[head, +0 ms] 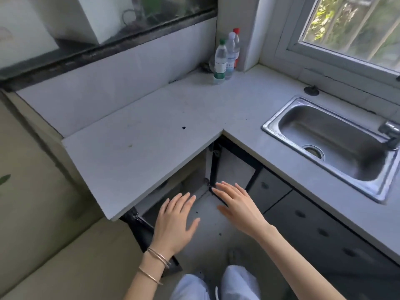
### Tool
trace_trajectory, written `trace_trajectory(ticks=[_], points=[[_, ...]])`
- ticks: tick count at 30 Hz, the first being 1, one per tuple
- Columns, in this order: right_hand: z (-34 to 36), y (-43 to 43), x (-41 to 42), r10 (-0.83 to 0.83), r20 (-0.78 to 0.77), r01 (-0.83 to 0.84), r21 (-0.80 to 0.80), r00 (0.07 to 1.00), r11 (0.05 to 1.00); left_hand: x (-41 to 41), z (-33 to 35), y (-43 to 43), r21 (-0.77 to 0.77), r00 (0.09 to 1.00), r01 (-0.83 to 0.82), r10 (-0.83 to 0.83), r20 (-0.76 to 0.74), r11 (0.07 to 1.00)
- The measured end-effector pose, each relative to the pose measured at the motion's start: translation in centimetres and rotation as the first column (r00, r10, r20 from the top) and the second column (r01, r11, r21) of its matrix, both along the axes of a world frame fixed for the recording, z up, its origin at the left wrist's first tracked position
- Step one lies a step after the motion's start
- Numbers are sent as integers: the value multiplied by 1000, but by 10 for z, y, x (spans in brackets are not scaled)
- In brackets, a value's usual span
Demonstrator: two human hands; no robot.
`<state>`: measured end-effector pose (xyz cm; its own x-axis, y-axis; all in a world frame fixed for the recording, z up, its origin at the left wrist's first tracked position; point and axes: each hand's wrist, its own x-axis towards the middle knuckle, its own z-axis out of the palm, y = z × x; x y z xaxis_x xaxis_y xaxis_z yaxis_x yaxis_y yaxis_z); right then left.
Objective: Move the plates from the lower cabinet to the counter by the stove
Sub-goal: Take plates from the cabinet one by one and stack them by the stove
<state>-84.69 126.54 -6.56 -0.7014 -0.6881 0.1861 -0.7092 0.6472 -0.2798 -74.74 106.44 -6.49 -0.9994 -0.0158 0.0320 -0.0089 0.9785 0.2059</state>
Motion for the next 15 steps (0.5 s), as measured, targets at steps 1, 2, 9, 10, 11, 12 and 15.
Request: trace_trajectory(ticks=[1,2,9,10,11,12,15], points=[[-3,-2,-12,28,7,-28,-3,1000,1000,-6,-3,2,-7,1000,-28,28,3,1000],[-6,-4,-23,59,17,-59,-5,998,998,-11,-6,3,-14,998,-58,58,6,998],[-29,-6,-103,365,77,-367,18,928,930,-44,-23,32,15,939,-344,344,-17,939],[-34,-8,-114,397,80,-400,23,914,916,-47,-27,37,32,924,-380,381,-24,924],[-39,-10,-123,420,81,-424,25,904,906,-52,-31,40,39,911,-409,411,-30,911],[-46,-13,-131,442,84,-445,24,893,895,-56,-35,43,40,901,-433,434,-27,901],[-68,-24,-143,491,116,-492,-13,864,870,-64,-52,45,36,872,-487,488,-29,873]])
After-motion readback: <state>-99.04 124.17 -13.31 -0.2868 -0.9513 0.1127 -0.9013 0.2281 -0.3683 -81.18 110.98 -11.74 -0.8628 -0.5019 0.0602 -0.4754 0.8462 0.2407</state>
